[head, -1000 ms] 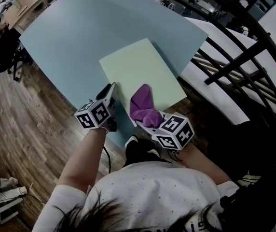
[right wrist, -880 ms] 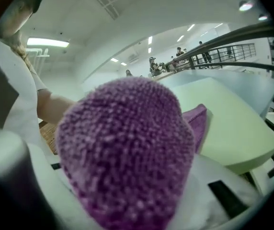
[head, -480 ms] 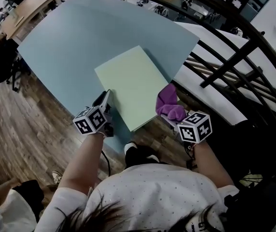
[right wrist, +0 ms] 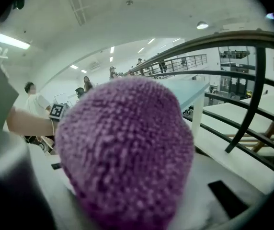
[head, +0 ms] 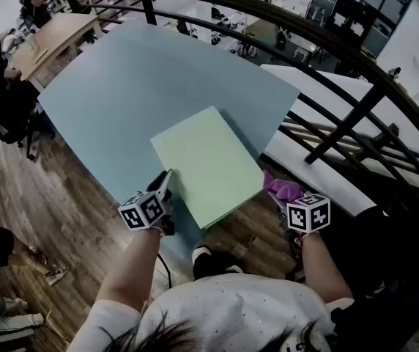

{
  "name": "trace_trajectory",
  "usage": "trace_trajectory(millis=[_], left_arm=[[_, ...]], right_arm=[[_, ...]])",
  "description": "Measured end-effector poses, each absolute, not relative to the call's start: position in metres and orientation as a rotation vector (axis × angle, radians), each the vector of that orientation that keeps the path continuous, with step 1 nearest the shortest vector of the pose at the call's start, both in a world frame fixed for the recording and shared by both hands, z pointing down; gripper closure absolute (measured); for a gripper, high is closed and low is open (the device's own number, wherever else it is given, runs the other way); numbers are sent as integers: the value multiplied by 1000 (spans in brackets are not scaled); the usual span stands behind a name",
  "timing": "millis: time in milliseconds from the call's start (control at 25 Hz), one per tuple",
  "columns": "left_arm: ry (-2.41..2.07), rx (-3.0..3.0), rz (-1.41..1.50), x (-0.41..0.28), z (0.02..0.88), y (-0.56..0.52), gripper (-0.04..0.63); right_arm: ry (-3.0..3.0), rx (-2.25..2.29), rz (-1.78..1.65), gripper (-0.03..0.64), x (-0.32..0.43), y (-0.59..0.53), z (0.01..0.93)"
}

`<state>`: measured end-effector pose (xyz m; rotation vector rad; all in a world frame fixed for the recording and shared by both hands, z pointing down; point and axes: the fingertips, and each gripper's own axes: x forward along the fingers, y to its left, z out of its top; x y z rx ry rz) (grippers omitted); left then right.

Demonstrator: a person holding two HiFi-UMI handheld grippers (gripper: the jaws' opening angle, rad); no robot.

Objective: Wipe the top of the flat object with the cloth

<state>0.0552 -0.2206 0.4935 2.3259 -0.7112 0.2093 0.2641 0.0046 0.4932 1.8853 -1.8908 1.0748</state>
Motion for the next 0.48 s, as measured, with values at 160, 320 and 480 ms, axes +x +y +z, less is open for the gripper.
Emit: trace_trajectory(millis=[160,320,480], left_arm=[[-739,2278,160,43,485,-219,516],[-839,2325,277,28,467,-212,595],[-872,2372,139,22,413,-198,595]], right_arm=[[-1866,1998,1037,578,280,10,477],[-1807,2101,877,578,304,-3,443],[-1916,2106,686,578,304,-36,385]])
